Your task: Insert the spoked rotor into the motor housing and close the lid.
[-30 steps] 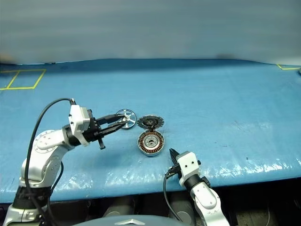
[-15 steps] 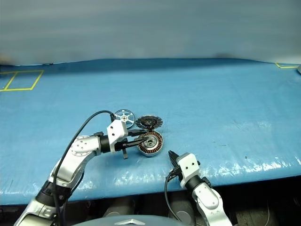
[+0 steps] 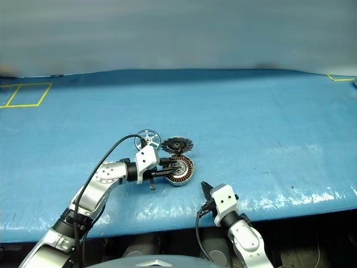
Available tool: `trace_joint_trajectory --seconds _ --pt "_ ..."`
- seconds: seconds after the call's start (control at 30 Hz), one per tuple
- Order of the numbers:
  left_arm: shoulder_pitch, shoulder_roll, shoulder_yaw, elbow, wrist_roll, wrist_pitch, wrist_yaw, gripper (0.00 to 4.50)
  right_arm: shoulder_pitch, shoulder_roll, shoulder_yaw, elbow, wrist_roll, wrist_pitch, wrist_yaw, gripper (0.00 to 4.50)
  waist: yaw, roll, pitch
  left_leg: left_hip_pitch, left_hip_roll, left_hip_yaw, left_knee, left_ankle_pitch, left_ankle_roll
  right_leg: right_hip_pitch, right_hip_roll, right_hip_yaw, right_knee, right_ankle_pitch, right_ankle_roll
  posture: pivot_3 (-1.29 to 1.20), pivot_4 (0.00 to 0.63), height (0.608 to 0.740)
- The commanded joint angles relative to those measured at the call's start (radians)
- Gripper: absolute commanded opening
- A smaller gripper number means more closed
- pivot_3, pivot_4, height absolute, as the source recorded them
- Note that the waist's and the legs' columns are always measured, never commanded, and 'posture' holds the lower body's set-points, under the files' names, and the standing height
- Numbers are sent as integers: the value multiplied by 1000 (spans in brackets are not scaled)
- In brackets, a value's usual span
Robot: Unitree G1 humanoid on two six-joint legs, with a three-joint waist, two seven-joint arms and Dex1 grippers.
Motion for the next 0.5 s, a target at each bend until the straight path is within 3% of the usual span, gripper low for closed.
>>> trace_joint_trajectory --seconds 0.03,0.4,0.5 --pt "-23 -1 -3 1 7 -8 -8 678 -1 3 -2 -18 -2 -28 -2 0 0 0 0 0 0 0 0 0 0 0 0 0 0 0 0 0 150 740" --pt "-22 -8 3 -16 -12 10 -29 4305 -2 1 -4 -19 -3 -26 -2 0 -1 0 0 0 0 0 -1 0 0 0 0 0 0 0 0 0 150 740" --pt "-6 -12 36 -69 -81 21 -51 4434 4 -2 -13 -36 7 -23 1 0 -1 0 0 0 0 0 -1 0 0 -1 -1 0 0 0 0 0 150 740"
